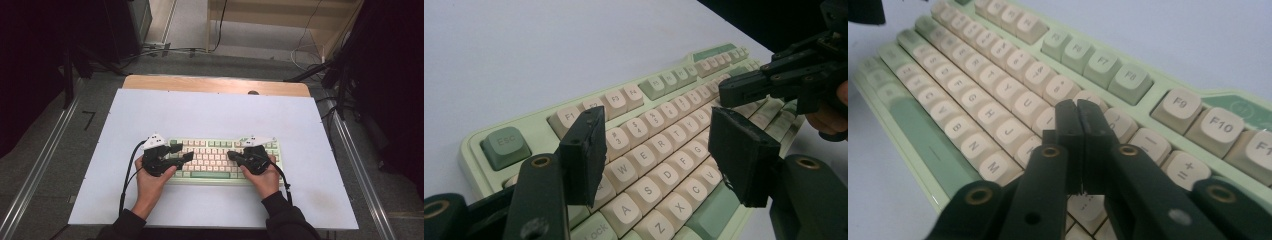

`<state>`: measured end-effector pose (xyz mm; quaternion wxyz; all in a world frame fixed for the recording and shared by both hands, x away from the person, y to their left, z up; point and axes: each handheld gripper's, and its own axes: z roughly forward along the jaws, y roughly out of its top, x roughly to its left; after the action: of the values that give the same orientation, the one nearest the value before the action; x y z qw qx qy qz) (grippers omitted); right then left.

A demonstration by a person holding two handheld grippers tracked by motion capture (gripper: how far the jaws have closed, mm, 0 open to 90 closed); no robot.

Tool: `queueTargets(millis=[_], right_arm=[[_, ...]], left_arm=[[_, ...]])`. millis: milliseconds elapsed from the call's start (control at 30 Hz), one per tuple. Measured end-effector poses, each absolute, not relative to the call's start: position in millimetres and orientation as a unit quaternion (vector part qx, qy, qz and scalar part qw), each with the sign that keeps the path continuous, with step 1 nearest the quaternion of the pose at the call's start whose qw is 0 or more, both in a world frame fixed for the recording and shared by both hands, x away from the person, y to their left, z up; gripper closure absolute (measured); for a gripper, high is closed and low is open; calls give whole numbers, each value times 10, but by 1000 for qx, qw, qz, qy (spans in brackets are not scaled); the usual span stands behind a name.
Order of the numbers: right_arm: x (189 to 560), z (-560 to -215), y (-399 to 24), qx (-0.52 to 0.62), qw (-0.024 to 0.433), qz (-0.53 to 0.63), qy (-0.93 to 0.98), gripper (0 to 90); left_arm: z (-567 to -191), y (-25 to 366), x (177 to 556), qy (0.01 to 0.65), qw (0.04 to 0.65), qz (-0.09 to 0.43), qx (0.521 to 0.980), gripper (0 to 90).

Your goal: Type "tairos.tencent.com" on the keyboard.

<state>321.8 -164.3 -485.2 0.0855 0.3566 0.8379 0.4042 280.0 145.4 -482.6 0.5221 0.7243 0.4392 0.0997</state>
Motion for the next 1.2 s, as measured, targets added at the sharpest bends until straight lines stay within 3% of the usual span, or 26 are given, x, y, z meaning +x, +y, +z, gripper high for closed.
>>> queueTargets(millis=[67,233,433,1200], right_arm=[[3212,-4820,-1673,357,82,419,831,798],[3207,-4745,-1761,365,66,451,812,537],[3176,-4681,-1842,372,55,458,805,384],[3034,-4635,-1830,350,53,466,811,391]], left_arm=[[-4827,1457,2801,439,522,100,724,409],[-4827,1455,2800,438,522,99,725,409],[-4826,1458,2799,438,522,99,725,409],[-4823,1461,2796,439,522,100,725,409]])
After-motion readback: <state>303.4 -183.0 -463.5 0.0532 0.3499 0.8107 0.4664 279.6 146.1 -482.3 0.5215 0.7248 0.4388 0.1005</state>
